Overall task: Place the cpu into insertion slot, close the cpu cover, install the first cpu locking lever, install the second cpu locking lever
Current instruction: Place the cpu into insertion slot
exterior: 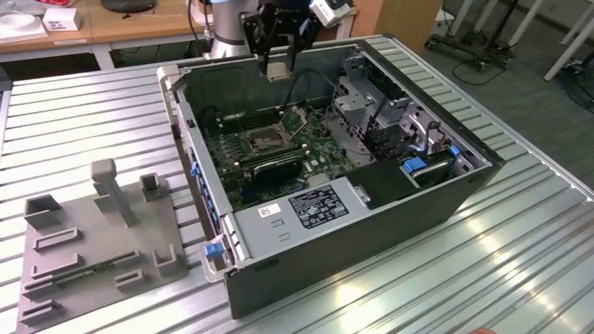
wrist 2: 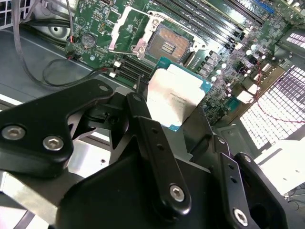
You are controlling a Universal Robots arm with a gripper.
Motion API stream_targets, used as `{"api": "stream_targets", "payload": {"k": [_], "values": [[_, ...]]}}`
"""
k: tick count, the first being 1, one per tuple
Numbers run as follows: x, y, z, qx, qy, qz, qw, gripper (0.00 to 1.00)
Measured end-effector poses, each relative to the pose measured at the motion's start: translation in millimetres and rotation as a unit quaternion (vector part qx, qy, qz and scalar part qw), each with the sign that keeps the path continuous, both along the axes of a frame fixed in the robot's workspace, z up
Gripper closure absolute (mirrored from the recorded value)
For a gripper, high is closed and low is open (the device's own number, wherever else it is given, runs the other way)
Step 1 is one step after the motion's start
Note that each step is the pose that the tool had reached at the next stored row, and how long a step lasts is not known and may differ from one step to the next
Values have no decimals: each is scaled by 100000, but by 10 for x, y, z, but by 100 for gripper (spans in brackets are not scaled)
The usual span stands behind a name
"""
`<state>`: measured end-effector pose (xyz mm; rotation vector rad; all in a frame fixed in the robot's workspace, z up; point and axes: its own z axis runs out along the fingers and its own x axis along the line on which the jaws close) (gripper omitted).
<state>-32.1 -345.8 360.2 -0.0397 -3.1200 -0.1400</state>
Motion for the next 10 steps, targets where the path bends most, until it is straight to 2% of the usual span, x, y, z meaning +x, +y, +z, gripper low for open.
{"api": "stream_targets", "payload": {"k": [10], "values": [[-15, 0, -5, 6, -3, -17, 100000, 46]]}}
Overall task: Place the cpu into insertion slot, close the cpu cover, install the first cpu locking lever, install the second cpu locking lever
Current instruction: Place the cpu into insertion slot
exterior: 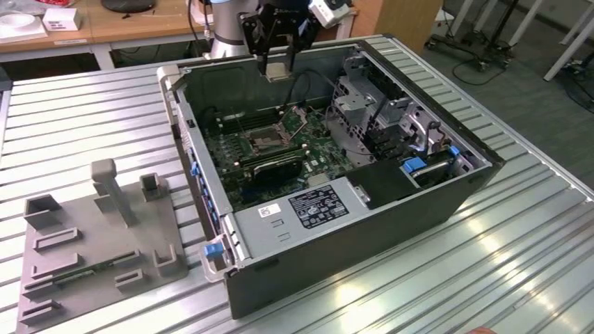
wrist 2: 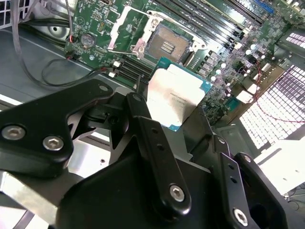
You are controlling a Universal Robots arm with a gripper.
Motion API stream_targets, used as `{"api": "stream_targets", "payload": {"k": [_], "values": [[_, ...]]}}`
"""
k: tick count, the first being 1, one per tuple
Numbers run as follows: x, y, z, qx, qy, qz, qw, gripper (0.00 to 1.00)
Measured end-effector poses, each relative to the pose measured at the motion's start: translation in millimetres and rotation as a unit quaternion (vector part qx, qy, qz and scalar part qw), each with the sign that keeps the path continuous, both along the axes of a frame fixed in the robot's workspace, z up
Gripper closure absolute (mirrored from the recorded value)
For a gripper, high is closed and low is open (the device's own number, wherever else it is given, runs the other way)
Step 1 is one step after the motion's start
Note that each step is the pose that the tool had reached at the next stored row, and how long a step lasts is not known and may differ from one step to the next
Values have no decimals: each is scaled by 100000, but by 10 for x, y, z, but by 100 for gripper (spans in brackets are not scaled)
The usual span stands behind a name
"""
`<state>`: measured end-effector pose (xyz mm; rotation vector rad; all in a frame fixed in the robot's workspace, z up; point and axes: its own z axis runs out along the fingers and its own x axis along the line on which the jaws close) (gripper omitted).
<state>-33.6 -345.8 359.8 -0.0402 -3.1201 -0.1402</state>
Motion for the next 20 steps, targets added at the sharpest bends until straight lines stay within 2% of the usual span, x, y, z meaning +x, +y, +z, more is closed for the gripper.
{"api": "stream_targets", "payload": {"k": [7, 12, 20], "values": [[-78, 0, -80, -2, -6, 8, 100000, 46], [-87, 0, -162, -7, -2, 14, 100000, 46], [-88, 1, -170, 6, -9, 8, 100000, 46]]}}
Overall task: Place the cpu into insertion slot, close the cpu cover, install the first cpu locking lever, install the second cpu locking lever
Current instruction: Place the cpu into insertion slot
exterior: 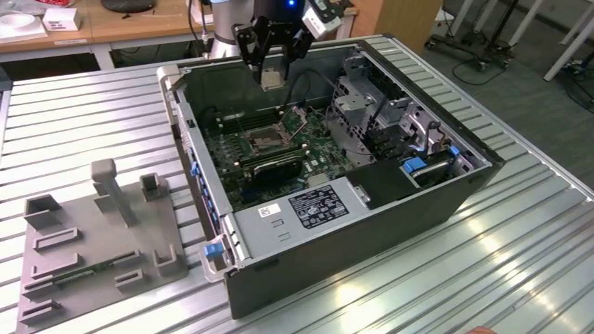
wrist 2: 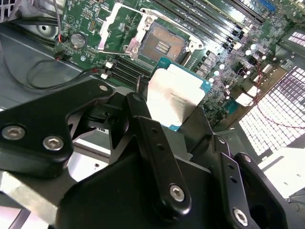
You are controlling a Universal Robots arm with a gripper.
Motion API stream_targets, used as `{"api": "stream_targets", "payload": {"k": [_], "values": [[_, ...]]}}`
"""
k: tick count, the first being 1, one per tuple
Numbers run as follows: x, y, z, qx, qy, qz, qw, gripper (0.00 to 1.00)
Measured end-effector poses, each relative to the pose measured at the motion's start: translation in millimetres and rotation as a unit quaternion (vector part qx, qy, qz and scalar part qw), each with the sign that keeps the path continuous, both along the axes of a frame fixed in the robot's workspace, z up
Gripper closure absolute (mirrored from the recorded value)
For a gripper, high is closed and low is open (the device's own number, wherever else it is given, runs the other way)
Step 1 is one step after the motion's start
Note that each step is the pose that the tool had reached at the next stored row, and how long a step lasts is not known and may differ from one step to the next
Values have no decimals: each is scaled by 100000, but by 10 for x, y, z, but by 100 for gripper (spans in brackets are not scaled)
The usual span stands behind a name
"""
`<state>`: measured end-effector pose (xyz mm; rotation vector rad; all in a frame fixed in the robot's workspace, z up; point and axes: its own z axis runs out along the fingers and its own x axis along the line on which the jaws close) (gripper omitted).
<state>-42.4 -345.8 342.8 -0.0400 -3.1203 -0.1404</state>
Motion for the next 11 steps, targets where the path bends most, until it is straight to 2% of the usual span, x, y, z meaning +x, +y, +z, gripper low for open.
{"api": "stream_targets", "payload": {"k": [3, 8, 11], "values": [[0, 0, -26, -9, 4, -1, 100000, 46], [-14, 0, -126, -12, 4, -1, 100000, 46], [-15, 0, -137, -23, 13, 3, 100000, 46]]}}
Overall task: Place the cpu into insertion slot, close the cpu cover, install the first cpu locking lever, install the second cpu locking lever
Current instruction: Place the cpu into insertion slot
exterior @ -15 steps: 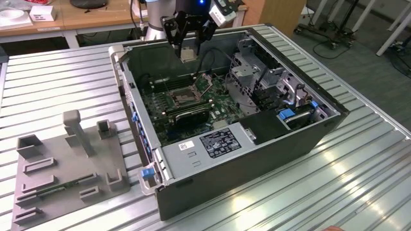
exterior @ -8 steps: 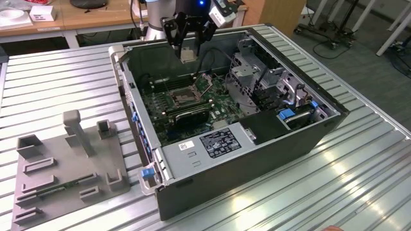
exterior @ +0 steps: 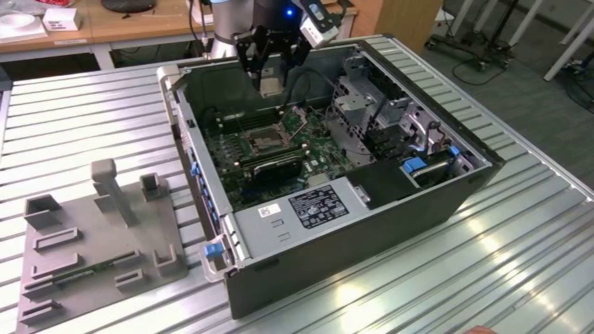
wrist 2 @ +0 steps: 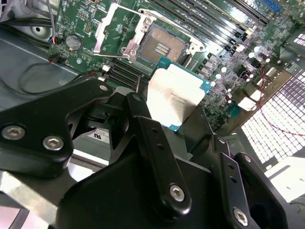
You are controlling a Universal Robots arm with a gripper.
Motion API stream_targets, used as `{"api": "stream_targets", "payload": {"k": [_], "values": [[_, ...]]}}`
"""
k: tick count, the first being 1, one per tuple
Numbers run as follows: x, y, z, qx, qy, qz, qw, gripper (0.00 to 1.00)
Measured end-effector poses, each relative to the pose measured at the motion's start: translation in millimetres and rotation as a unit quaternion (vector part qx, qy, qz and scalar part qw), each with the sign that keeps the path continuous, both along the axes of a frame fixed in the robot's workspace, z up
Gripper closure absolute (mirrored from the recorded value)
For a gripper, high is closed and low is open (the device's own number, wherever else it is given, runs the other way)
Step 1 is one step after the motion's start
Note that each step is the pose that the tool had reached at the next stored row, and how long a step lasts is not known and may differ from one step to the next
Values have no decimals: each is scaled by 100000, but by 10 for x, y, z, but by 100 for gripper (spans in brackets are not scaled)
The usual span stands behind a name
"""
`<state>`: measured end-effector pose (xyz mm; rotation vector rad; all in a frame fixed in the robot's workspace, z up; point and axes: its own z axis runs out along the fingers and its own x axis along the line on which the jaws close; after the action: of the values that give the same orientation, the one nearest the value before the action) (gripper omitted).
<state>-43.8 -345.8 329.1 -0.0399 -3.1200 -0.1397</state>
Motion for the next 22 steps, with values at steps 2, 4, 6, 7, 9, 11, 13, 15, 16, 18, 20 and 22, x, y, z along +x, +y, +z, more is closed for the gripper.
{"api": "stream_targets", "payload": {"k": [2, 4, 6, 7, 9, 11, 13, 15, 16, 18, 20, 22], "values": [[0, 0, -4, 10, -7, -4, 100000, 46], [0, 0, -7, 10, -7, -2, 100000, 46], [0, 0, -7, 11, -7, -3, 100000, 46], [0, 0, -7, 9, -4, -4, 100000, 46], [0, 0, -7, 10, -7, -1, 100000, 46], [0, 0, -13, 36, -20, -5, 100000, 46], [-1, 0, -28, 100, -10, -8, 100000, 46], [0, 0, -49, 164, -12, -6, 100000, 46], [0, 0, -60, 174, -10, -4, 100000, 46], [0, 0, -82, 199, -10, -7, 100000, 46], [0, 0, -93, 196, -6, -4, 100000, 46], [0, 0, -94, 184, 1, -4, 100000, 46]]}}
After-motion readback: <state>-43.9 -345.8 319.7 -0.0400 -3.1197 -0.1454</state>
